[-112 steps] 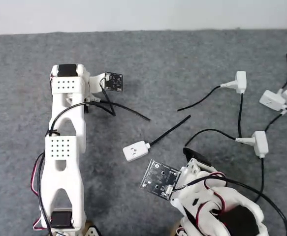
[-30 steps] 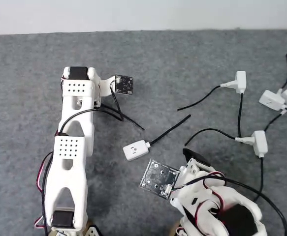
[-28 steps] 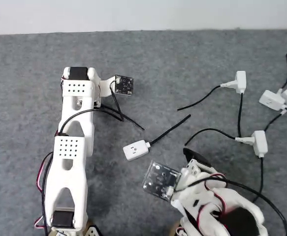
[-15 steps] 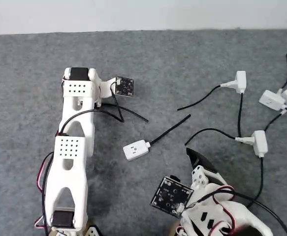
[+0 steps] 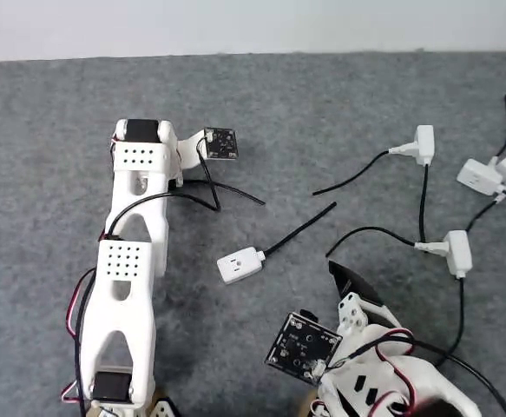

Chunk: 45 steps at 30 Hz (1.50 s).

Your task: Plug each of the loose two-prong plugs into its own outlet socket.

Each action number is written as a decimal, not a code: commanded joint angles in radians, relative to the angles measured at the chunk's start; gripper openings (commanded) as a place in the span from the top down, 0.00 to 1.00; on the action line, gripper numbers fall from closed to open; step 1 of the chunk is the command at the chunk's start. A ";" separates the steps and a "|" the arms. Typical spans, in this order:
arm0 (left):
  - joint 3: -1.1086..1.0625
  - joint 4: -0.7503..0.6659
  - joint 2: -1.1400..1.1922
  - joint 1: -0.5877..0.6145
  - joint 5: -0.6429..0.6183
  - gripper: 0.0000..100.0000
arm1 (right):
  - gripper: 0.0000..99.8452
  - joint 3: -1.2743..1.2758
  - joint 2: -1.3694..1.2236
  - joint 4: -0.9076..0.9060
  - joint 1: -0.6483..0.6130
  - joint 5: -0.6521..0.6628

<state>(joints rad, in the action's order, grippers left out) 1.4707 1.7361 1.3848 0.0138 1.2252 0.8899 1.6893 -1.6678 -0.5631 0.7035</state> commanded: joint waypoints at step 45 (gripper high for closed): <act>-1.392 -0.081 -1.312 -0.334 -0.173 0.99 | 0.73 -0.006 0.007 0.002 0.002 0.003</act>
<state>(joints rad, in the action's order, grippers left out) 0.2232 1.7146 0.1818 -0.2915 1.0610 0.8899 1.6893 -1.6678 -0.5631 0.7035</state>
